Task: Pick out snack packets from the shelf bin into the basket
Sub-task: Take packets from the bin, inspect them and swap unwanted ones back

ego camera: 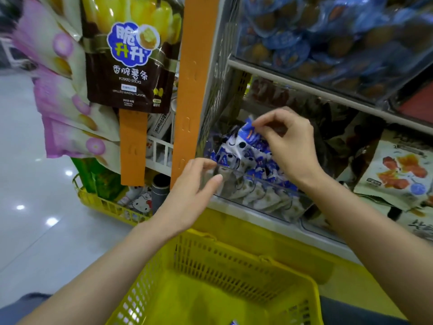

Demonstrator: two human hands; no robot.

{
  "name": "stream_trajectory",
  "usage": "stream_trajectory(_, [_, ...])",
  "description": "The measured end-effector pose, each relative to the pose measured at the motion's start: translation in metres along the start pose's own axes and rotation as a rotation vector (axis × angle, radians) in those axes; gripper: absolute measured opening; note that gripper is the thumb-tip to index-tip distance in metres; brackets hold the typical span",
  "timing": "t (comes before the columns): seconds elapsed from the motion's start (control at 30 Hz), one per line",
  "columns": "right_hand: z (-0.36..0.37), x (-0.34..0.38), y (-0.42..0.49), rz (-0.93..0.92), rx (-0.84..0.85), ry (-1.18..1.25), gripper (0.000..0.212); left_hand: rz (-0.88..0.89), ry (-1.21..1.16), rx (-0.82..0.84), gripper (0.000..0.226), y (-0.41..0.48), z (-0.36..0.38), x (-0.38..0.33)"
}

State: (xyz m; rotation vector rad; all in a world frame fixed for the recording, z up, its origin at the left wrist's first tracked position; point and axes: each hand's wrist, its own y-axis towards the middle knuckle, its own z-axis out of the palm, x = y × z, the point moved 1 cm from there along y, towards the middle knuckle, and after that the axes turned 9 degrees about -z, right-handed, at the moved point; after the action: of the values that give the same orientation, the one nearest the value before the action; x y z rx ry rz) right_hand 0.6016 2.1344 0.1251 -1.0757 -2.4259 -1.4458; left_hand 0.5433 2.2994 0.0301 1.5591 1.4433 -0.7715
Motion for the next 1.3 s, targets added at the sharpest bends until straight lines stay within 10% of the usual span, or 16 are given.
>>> stream_trajectory(0.17, [-0.011, 0.024, -0.043, 0.12, 0.273, 0.309, 0.031, -0.297, -0.539, 0.157, 0.057, -0.03, 0.014, -0.005])
stream_trajectory(0.3, [-0.007, 0.024, -0.082, 0.271, 0.378, 0.465, 0.026, -0.4, -0.657, 0.25, 0.026, -0.051, 0.032, -0.003])
stream_trajectory(0.67, [0.02, -0.003, -0.156, 0.73, 0.264, 0.61, 0.019, -0.347, -0.393, 0.195, 0.018, -0.064, 0.064, 0.017])
stream_trajectory(0.9, [0.029, -0.01, -0.167, 0.706, 0.264, 0.595, 0.017, -0.368, -0.424, 0.137, 0.024, -0.059, 0.069, 0.019])
stream_trajectory(1.1, [0.019, -0.015, -0.167, 0.277, 0.284, 0.056, 0.007, -0.513, -0.529, 0.228, 0.018, -0.06, 0.076, 0.02])
stream_trajectory(1.3, [0.014, -0.028, -0.166, 0.709, 0.042, 0.368, 0.019, -0.622, -0.589, 0.307, 0.028, -0.064, 0.082, 0.024])
